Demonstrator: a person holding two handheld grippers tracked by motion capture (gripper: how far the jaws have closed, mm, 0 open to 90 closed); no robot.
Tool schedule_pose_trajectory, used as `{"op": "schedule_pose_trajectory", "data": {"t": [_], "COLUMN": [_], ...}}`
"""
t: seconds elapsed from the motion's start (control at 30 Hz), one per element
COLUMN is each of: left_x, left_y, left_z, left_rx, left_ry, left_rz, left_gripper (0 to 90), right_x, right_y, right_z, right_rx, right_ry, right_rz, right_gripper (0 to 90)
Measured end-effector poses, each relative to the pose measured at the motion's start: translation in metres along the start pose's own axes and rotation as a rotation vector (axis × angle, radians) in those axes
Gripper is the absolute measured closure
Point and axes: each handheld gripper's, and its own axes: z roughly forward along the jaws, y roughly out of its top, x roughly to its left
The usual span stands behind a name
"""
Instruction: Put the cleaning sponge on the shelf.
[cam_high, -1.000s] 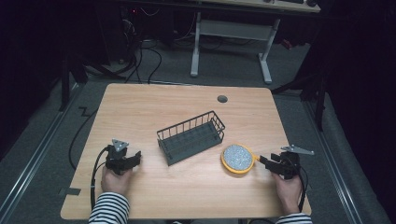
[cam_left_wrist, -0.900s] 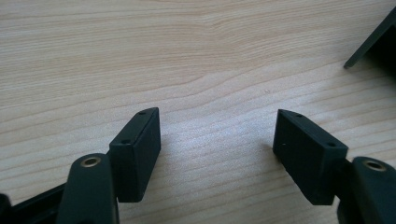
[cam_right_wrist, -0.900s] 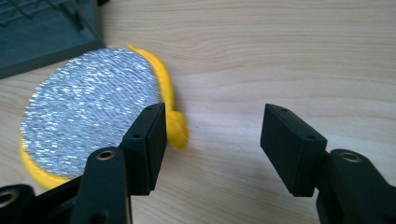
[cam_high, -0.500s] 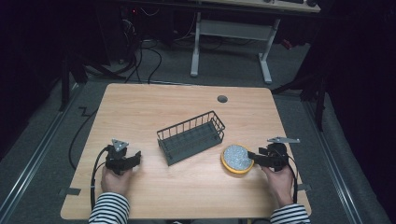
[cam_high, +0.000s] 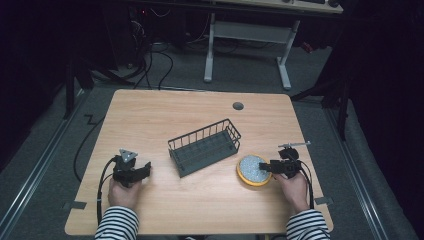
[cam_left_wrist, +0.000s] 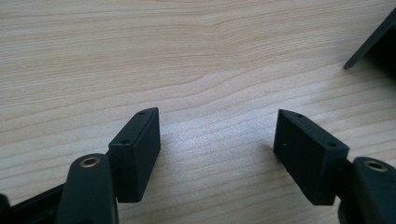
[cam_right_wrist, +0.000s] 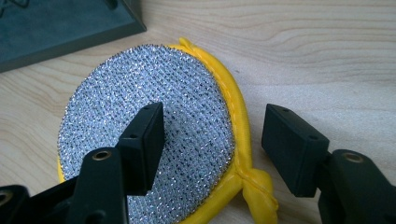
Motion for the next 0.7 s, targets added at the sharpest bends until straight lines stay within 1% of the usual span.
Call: {"op": "schedule_pose_trajectory", "data": {"t": [0.03, 0.07, 0.1, 0.13, 0.2, 0.23, 0.27, 0.3, 0.33, 0.37, 0.4, 0.5, 0.57, 0.7], "left_x": [0.0, 0.0, 0.0, 0.0, 0.0, 0.0, 0.0, 0.0, 0.0, 0.0, 0.001, 0.001, 0.001, 0.001], "left_y": [0.0, 0.0, 0.0, 0.0, 0.0, 0.0, 0.0, 0.0, 0.0, 0.0, 0.0, 0.0, 0.0, 0.0], "left_z": [0.0, 0.0, 0.0, 0.0, 0.0, 0.0, 0.0, 0.0, 0.0, 0.0, 0.0, 0.0, 0.0, 0.0], "left_rx": [0.0, 0.0, 0.0, 0.0, 0.0, 0.0, -0.001, -0.001, -0.002, -0.002, -0.003, -0.002, -0.003, -0.003], "left_ry": [0.0, 0.0, 0.0, -0.001, -0.001, -0.002, -0.002, -0.002, -0.003, -0.002, -0.004, -0.008, -0.009, -0.009], "left_rz": [0.0, 0.0, 0.0, 0.0, -0.002, -0.002, -0.003, -0.003, -0.005, -0.005, -0.006, -0.01, -0.011, -0.011], "left_gripper": [32.1, 32.2, 32.1, 32.2, 32.2, 32.2, 32.1, 32.2, 32.2, 32.1, 32.1, 32.2, 32.1, 32.1], "right_x": [0.0, 0.0, 0.0, 0.001, 0.001, 0.001, 0.0, 0.0, 0.002, 0.002, 0.003, 0.007, 0.01, 0.014], "right_y": [0.0, 0.004, 0.004, 0.008, 0.012, 0.013, 0.014, 0.014, 0.016, 0.017, 0.017, 0.019, 0.019, 0.019], "right_z": [0.0, 0.002, 0.002, 0.003, 0.005, 0.005, 0.004, 0.004, 0.003, 0.002, 0.002, 0.002, 0.001, -0.003], "right_rx": [0.0, 0.033, 0.033, 0.067, 0.092, 0.101, 0.107, 0.107, 0.114, 0.112, 0.117, 0.119, 0.11, 0.081], "right_ry": [0.0, 0.019, 0.019, 0.024, 0.031, 0.032, 0.028, 0.028, 0.027, 0.022, 0.021, 0.005, -0.002, 0.008], "right_rz": [0.0, -0.006, -0.006, -0.01, -0.009, -0.013, -0.026, -0.026, -0.04, -0.056, -0.061, -0.103, -0.126, -0.145], "right_gripper": [40.6, 48.4, 48.4, 51.1, 55.0, 58.4, 62.5, 62.5, 73.4, 77.2, 78.9, 81.3, 81.9, 82.2]}}
